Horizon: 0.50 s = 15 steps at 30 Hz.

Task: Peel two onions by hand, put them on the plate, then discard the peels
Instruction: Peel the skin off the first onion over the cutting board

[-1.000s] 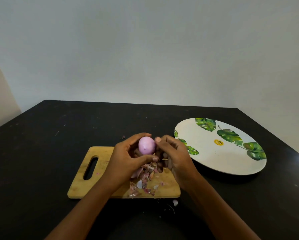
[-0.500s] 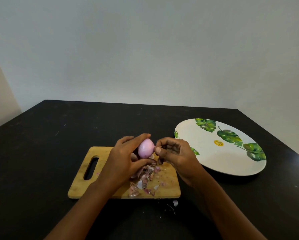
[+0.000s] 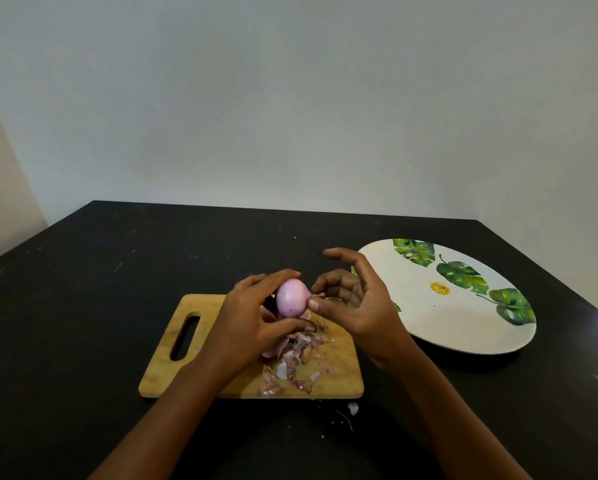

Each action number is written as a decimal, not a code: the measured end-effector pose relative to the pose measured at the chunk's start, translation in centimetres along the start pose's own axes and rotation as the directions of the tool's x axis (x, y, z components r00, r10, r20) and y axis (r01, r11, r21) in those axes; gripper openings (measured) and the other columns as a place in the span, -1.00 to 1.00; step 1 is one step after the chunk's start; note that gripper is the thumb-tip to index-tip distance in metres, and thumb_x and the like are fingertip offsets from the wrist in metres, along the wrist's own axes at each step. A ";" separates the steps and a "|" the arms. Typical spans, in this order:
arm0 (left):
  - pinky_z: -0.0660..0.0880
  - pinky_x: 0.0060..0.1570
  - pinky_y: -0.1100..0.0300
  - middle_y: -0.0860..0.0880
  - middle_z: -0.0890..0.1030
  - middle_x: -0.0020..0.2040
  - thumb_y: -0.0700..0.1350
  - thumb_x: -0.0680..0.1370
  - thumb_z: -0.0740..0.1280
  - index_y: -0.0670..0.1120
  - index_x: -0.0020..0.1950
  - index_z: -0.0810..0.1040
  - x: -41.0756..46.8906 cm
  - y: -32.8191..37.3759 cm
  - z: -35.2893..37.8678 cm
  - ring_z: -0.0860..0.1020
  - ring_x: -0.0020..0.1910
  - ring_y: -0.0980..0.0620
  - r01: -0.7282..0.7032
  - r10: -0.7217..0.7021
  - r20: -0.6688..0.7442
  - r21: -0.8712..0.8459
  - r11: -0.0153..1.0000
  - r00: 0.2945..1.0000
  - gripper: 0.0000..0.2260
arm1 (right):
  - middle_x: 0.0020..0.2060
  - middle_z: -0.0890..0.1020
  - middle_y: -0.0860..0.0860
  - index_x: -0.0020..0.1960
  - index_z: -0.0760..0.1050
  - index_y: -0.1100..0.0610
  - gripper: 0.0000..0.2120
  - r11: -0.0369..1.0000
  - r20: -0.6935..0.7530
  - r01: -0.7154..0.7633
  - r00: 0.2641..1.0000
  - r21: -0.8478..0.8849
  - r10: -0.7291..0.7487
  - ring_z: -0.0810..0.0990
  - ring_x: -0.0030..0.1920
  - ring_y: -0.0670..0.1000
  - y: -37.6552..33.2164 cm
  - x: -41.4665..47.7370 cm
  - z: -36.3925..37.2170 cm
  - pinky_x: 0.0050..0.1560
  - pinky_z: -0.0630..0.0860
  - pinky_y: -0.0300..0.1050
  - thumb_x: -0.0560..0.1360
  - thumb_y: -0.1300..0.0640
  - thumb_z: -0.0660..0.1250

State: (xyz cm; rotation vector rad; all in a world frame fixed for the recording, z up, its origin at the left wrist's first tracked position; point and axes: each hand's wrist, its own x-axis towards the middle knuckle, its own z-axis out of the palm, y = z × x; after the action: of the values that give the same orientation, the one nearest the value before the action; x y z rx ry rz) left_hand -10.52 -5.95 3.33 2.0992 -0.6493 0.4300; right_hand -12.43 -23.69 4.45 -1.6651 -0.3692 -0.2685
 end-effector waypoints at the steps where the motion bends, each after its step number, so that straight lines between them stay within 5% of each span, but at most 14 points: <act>1: 0.42 -0.11 0.51 0.27 0.46 0.06 0.20 0.25 0.49 0.24 0.15 0.36 0.1 0.2 -0.2 0.48 0.02 0.30 0.028 -0.026 0.038 -0.051 0.998 0.999 -0.46 | -0.16 0.64 -0.03 0.25 0.34 -0.03 -0.40 1.000 0.024 0.000 1.000 -0.013 0.000 0.66 -0.05 -0.03 -0.2 0.0 -0.1 -0.02 0.57 -0.24 0.34 0.27 0.52; 5: 0.44 -0.13 0.52 0.30 0.54 -0.02 -0.12 0.31 0.53 0.24 0.05 0.43 0.1 0.3 -0.9 0.51 -0.01 0.41 0.101 -0.073 0.155 -0.178 0.979 0.985 -0.55 | -0.14 0.62 -0.02 0.28 0.28 -0.06 -0.36 0.997 0.093 0.004 0.996 -0.080 0.003 0.64 -0.04 -0.02 -0.7 -0.2 -0.2 0.00 0.57 -0.22 0.37 0.33 0.50; 10: 0.47 -0.14 0.48 0.38 0.59 -0.09 -0.05 0.27 0.51 0.21 0.00 0.49 0.1 0.5 -1.0 0.56 -0.03 0.32 0.124 -0.080 0.180 -0.249 0.960 0.980 -0.61 | -0.16 0.61 -0.04 0.28 0.25 -0.07 -0.41 0.987 0.134 0.022 0.991 -0.156 -0.001 0.63 -0.05 -0.03 -0.7 -0.4 -0.4 0.03 0.56 -0.21 0.43 0.30 0.46; 15: 0.51 -0.15 0.41 0.25 0.64 -0.07 -0.10 0.27 0.53 0.12 -0.01 0.55 0.0 0.7 -1.0 0.61 -0.07 0.21 0.146 -0.081 0.204 -0.330 0.933 0.976 -0.65 | -0.17 0.60 -0.02 0.17 0.29 -0.04 -0.55 0.984 0.163 0.033 0.987 -0.174 -0.004 0.63 -0.08 -0.02 -0.8 -0.5 -0.5 0.02 0.56 -0.20 0.47 0.32 0.40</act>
State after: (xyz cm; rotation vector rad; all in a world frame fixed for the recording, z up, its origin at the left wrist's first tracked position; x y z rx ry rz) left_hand -10.94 -5.47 4.31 1.8419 -0.6540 0.0449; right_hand -13.17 -24.10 5.07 -1.8649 -0.4947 -0.1843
